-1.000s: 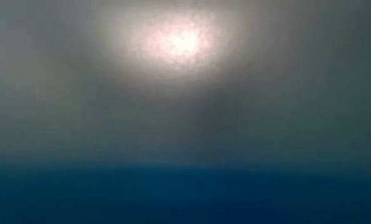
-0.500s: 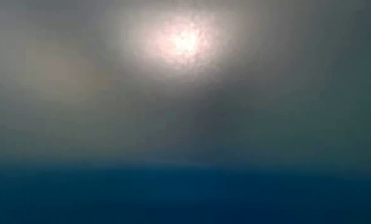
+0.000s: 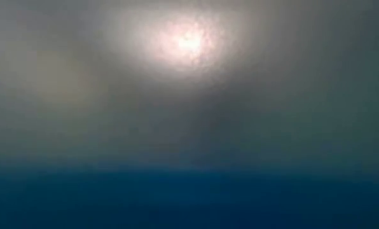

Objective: Pick & place jewel cases by type
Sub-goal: Put the black CD case into the transparent bin

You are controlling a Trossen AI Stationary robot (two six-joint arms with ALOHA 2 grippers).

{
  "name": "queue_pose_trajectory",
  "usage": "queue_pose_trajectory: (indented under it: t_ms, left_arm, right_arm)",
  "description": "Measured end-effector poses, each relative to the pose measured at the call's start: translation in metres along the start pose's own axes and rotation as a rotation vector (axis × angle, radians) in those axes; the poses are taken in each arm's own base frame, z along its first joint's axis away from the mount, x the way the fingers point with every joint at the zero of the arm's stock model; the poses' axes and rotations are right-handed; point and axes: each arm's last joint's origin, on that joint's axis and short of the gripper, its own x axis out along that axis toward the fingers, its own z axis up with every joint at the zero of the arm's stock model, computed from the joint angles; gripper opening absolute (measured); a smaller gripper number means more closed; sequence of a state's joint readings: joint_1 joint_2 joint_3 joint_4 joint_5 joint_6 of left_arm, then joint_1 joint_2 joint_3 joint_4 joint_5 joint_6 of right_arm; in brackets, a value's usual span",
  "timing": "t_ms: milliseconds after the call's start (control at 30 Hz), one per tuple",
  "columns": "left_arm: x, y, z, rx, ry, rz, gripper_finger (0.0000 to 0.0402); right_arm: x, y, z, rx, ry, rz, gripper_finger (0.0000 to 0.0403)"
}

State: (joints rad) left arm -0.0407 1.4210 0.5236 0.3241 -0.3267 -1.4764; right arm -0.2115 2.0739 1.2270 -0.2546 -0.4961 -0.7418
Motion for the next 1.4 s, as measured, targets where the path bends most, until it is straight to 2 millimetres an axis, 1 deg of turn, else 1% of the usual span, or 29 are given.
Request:
queue_pose_trajectory:
  t_ms: [67, 167, 367, 833, 1033, 1200, 1333, 1400]
  left_arm:
    - [0.004, -0.002, 0.0, -0.014, -0.006, -0.031, 0.0168]
    - [0.008, 0.001, 0.0, -0.019, -0.012, -0.023, 0.0168]
    - [0.009, 0.002, -0.001, -0.017, -0.004, -0.017, 0.0154]
    - [0.009, 0.002, -0.001, -0.014, 0.001, -0.021, 0.0075]
    - [0.009, 0.003, -0.001, 0.016, 0.0, -0.011, 0.0039]
    - [0.008, 0.001, 0.0, 0.036, 0.003, -0.025, 0.0014]
    - [0.001, -0.003, 0.003, 0.077, 0.002, -0.037, 0.0011]
    - [-0.005, -0.003, 0.005, 0.098, 0.004, -0.014, 0.0013]
  right_arm:
    - [0.0, 0.0, 0.0, 0.001, 0.001, 0.0, 0.0006]
    - [0.0, 0.0, 0.0, 0.003, 0.001, 0.001, 0.0006]
    - [0.0, 0.0, 0.0, 0.006, 0.004, 0.005, 0.0006]
    - [0.0, 0.001, -0.002, 0.02, 0.014, 0.013, 0.0006]
    - [-0.001, 0.002, -0.002, 0.077, 0.017, 0.015, 0.0006]
    - [-0.008, 0.005, 0.0, 0.092, 0.05, 0.013, 0.0006]
    - [-0.021, 0.008, 0.001, 0.108, 0.094, -0.002, 0.0006]
    - [-0.03, 0.008, 0.0, 0.119, 0.1, -0.015, 0.0006]
